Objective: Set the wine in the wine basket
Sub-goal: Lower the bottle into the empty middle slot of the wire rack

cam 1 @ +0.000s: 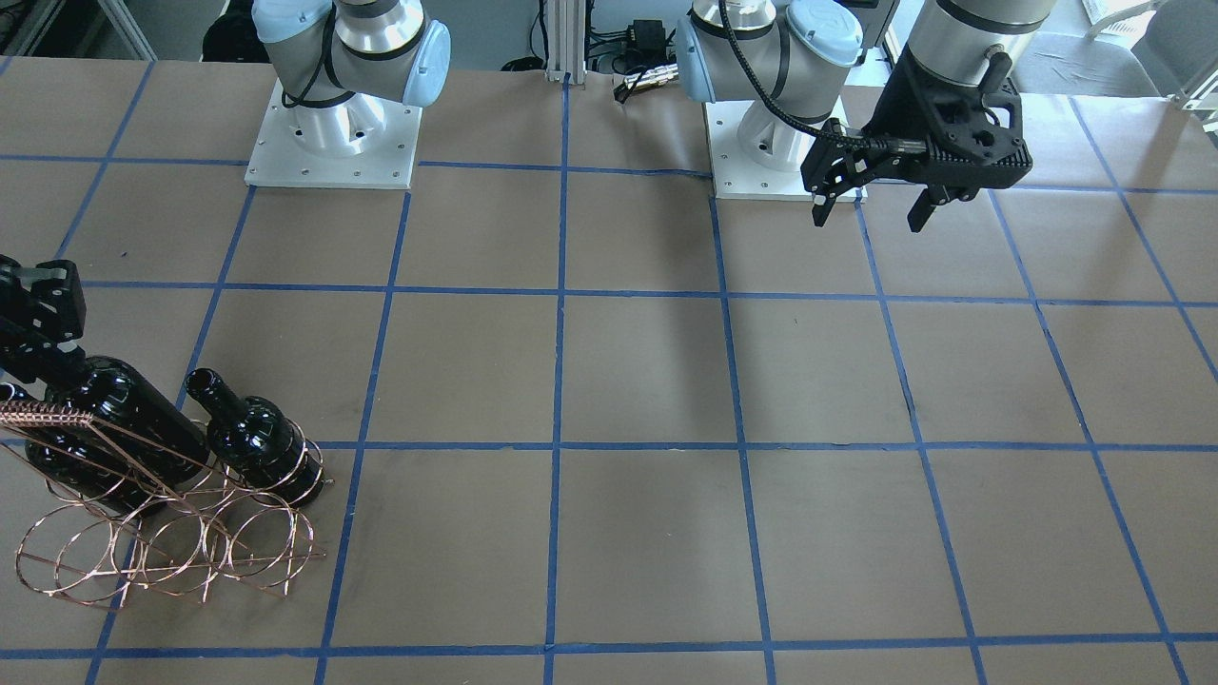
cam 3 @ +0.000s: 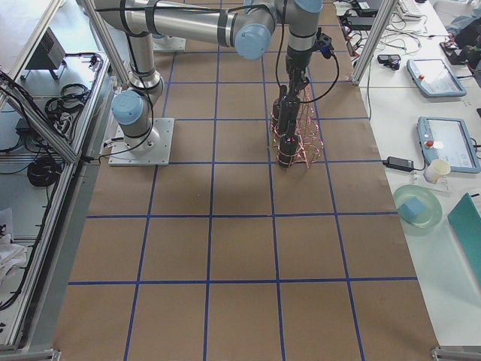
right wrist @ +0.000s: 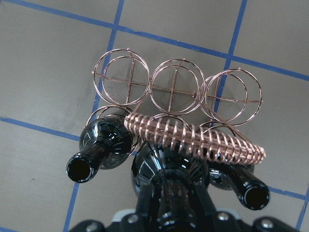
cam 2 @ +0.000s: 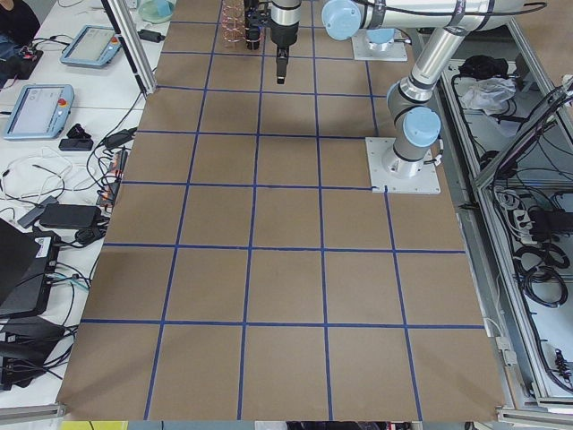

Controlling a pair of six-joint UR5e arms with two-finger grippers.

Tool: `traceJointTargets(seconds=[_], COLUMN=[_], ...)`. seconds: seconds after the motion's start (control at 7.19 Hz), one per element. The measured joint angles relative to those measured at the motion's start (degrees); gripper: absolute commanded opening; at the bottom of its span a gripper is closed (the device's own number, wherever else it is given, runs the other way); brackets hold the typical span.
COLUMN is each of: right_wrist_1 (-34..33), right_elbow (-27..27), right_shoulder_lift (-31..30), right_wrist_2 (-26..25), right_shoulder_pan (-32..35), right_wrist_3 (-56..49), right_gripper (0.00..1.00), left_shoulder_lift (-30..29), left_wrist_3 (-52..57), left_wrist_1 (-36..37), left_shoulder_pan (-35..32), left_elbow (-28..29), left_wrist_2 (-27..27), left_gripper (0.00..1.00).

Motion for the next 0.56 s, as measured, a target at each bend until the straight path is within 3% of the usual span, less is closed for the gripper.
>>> traceJointTargets(seconds=[0.56], right_wrist_1=[-4.5], right_elbow=[3.5], right_shoulder_lift=[0.9], right_wrist_2=[0.0], right_shoulder_pan=[0.0], right_wrist_3=[0.1], right_gripper=[0.00], left_shoulder_lift=[0.4], left_wrist_3=[0.1], left_wrist_1=[0.0], left_shoulder_pan=[-0.7], left_elbow=[-0.9], left_wrist_2=[-0.2], left_gripper=[1.00])
